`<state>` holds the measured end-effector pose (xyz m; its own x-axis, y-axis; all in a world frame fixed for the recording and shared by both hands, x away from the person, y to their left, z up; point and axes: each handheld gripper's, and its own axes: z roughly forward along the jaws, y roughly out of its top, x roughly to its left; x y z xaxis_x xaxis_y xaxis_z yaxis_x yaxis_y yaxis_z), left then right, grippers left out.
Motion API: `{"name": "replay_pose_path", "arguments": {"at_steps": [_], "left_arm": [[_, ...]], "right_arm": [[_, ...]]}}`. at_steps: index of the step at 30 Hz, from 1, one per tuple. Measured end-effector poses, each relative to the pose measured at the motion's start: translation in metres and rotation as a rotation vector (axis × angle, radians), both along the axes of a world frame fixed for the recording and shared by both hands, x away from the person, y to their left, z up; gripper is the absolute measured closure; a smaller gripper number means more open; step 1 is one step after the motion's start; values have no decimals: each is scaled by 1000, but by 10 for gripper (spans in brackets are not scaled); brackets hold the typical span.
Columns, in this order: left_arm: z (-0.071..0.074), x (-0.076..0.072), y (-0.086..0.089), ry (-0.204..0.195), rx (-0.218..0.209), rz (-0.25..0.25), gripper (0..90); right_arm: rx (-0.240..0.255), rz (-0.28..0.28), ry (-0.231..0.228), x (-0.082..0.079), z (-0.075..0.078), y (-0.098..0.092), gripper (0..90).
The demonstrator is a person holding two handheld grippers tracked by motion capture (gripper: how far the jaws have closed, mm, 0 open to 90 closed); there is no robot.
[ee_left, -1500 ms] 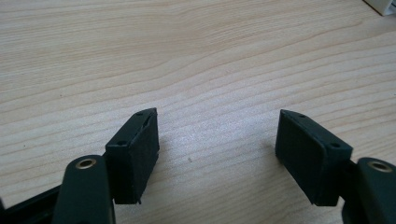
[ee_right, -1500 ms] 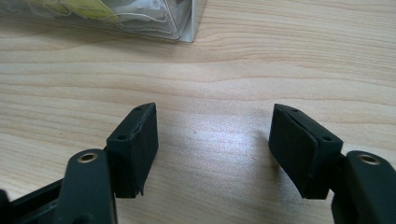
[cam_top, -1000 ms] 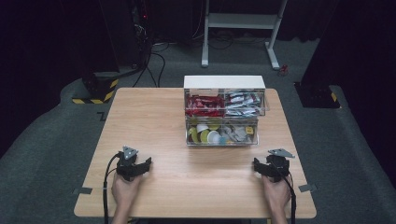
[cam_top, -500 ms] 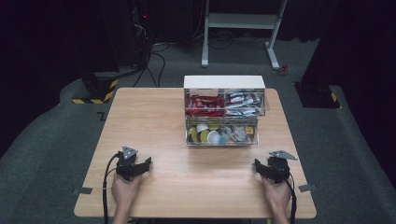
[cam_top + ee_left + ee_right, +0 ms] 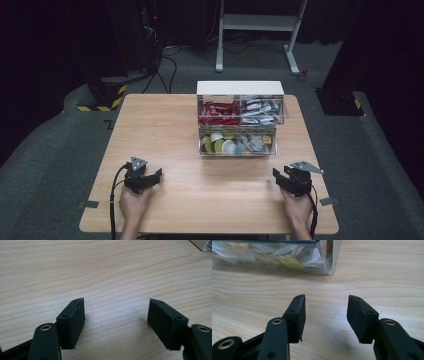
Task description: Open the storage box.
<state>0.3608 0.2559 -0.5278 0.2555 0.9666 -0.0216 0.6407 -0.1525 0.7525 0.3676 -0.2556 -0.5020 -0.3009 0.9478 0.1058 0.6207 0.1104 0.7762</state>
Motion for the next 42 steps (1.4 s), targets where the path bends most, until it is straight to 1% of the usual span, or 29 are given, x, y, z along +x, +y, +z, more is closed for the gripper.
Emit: {"name": "replay_pose_path", "arguments": {"at_steps": [3, 5, 6, 8, 11, 13, 14, 17, 19, 20, 21, 22, 23, 24, 26, 27, 28, 30, 32, 34, 35, 36, 37, 38, 42], "left_arm": [[0, 0, 0, 0, 0, 0, 307], [0, 0, 0, 0, -2, 0, 307], [0, 0, 1, 2, -10, 0, 308], [0, 1, 1, 2, -17, 4, 307], [0, 0, 1, 3, -16, 3, 307], [0, 0, 1, 3, -17, 3, 308], [0, 0, 1, 3, -16, 3, 308], [0, 0, 1, 2, -17, 3, 308], [0, 0, 1, 2, -17, 3, 308], [0, 1, 2, 2, -18, 3, 307], [0, 1, 2, 2, -18, 3, 307], [0, 1, 2, 2, -19, 3, 307], [0, 1, 2, 3, -19, 2, 307], [0, 1, 2, 3, -19, 2, 307], [0, 1, 2, 0, -19, 1, 306], [0, 1, 2, 0, -19, 1, 305], [0, 1, 2, 0, -20, 3, 305], [0, 1, 2, -1, -21, 2, 304], [0, 1, 2, 0, -20, 0, 304], [0, 1, 2, -1, -22, 2, 304], [0, 1, 2, 0, -23, 1, 304], [0, 1, 2, 0, -23, 1, 304], [0, 1, 2, 1, -23, 1, 304], [0, 1, 2, 1, -23, 1, 304], [0, 1, 3, 1, -26, 1, 305]], "right_arm": [[8, 17, -15, 1, 4, 2, 500], [15, 16, -20, 1, 6, 3, 492], [14, 21, -36, 0, 7, 3, 491], [-7, 28, -56, 1, 12, 6, 489], [1, 35, -68, 1, 19, 8, 477], [4, 37, -72, 1, 21, 8, 472], [2, 51, -75, 2, 24, 9, 458], [0, 56, -72, 2, 27, 10, 446], [8, 62, -60, 4, 30, 11, 431], [22, 68, -62, 5, 34, 12, 414], [22, 68, -62, 5, 34, 12, 414], [21, 73, -66, 5, 36, 13, 402], [28, 79, -75, 6, 42, 15, 381], [28, 79, -75, 6, 42, 15, 381], [24, 107, -91, 8, 50, 17, 352], [24, 107, -91, 8, 50, 17, 352], [21, 111, -93, 9, 55, 19, 344], [17, 121, -108, 10, 59, 20, 348], [27, 127, -111, 11, 64, 20, 355], [27, 131, -119, 11, 66, 20, 361], [28, 138, -127, 11, 70, 20, 369], [28, 138, -127, 11, 70, 20, 369], [28, 149, -140, 11, 75, 21, 375], [28, 149, -140, 11, 75, 21, 375], [-1, 149, -179, 11, 85, 25, 400]]}}
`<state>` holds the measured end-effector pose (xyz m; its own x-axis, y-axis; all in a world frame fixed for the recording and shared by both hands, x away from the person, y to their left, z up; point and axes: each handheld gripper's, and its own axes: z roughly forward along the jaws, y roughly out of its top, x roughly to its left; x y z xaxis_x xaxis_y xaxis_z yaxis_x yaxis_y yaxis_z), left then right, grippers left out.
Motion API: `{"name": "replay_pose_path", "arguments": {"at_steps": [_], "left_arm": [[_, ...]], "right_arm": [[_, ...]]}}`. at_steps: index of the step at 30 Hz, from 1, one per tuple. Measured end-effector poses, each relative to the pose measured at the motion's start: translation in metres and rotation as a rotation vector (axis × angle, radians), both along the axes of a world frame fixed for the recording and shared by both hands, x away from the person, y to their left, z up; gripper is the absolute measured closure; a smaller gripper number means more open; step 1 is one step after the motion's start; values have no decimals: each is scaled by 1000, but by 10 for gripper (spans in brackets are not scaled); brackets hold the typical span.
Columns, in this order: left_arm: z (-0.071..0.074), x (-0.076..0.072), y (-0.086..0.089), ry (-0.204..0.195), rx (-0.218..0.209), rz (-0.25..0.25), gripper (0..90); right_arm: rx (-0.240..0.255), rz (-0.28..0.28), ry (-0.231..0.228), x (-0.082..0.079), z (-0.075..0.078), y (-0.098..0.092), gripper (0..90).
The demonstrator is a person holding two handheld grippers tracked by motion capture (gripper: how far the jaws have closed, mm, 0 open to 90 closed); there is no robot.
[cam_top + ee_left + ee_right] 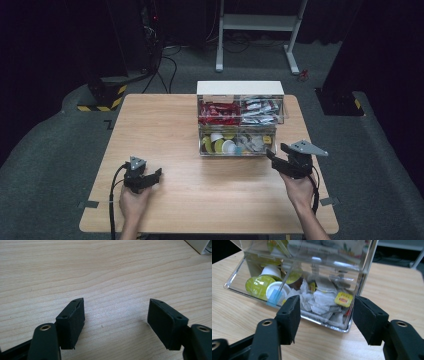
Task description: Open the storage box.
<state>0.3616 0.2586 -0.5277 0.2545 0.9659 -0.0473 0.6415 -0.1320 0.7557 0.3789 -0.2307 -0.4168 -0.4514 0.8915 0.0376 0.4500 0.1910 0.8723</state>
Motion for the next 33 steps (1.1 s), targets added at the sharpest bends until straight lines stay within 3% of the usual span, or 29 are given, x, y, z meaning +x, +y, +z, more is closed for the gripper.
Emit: {"name": "replay_pose_path", "arguments": {"at_steps": [33], "left_arm": [[0, 0, 1, 2, -4, -1, 303]], "right_arm": [[9, 13, -96, 10, 47, 11, 464]]}}
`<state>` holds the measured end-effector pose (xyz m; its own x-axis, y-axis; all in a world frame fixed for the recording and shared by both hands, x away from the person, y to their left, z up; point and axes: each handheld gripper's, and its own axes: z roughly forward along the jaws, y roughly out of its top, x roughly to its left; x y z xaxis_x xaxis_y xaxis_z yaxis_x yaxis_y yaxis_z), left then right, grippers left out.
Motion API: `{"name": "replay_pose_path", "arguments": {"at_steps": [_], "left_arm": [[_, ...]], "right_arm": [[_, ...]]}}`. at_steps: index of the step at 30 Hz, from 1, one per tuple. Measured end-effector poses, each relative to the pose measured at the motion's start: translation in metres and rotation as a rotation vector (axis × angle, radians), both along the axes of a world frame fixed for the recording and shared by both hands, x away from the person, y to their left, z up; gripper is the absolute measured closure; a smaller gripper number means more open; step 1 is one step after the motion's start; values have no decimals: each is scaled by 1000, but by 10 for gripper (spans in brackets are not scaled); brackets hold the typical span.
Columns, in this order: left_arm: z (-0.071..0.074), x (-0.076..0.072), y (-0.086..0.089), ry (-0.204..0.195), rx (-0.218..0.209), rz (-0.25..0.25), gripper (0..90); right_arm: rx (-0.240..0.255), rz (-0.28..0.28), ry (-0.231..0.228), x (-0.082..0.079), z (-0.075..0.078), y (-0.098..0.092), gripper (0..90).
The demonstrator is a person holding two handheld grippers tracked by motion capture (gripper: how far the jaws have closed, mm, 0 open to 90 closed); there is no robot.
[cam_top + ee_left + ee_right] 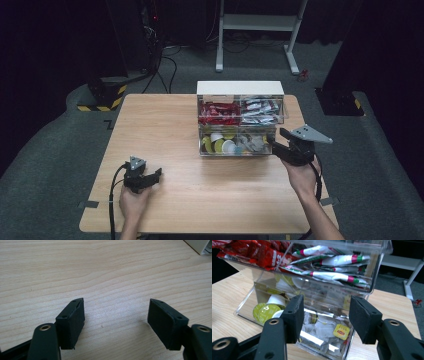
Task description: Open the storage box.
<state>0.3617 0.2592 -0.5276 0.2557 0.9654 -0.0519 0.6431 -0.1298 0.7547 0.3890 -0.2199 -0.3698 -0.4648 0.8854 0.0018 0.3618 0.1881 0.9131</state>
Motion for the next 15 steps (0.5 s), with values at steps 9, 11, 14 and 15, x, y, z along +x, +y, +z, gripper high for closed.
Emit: {"name": "replay_pose_path", "arguments": {"at_steps": [9, 11, 14, 15], "left_arm": [[0, 0, 0, 1, -2, 0, 305], [0, 0, 0, 1, -1, 0, 304], [0, 0, 0, 0, 1, 0, 304], [0, 0, 0, 0, 1, 0, 304]], "right_arm": [[-8, -6, 20, 7, 12, -1, 491], [-17, -6, 21, 9, 14, 0, 500], [-24, -4, 23, 11, 19, 1, 510], [-34, 1, 26, 13, 22, 3, 512]]}}
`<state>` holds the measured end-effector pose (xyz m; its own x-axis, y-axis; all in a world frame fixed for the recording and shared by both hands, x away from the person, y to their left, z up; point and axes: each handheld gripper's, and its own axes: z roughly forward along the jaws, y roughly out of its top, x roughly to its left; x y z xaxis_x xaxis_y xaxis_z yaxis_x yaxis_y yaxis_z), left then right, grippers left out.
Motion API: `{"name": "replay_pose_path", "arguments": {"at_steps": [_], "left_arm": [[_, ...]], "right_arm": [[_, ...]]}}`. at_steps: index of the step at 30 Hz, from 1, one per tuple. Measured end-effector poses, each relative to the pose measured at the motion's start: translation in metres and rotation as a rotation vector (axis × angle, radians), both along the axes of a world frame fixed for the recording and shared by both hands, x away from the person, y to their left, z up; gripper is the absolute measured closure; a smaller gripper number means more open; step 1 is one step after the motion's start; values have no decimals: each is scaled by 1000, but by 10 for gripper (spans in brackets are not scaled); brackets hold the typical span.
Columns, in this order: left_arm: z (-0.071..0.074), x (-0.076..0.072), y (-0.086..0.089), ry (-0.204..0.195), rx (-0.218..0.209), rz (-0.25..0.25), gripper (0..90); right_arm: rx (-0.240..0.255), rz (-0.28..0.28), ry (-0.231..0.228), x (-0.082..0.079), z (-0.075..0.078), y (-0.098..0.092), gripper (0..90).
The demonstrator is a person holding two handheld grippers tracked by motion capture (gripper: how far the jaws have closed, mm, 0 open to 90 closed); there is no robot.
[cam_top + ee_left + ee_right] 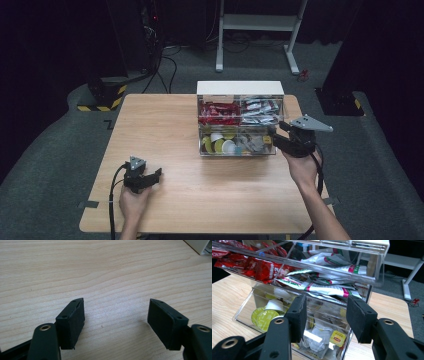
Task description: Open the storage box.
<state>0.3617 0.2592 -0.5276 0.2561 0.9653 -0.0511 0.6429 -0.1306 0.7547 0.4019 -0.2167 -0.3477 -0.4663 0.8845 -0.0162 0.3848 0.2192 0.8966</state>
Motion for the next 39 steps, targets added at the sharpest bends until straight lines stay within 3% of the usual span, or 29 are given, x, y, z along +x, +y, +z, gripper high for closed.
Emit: {"name": "replay_pose_path", "arguments": {"at_steps": [29, 39], "left_arm": [[0, 0, 0, -2, 1, 1, 302], [0, 0, -1, -2, 4, 1, 302]], "right_arm": [[-11, -10, 56, 28, 9, 6, 501], [-5, -10, 46, 29, 15, 6, 504]]}}
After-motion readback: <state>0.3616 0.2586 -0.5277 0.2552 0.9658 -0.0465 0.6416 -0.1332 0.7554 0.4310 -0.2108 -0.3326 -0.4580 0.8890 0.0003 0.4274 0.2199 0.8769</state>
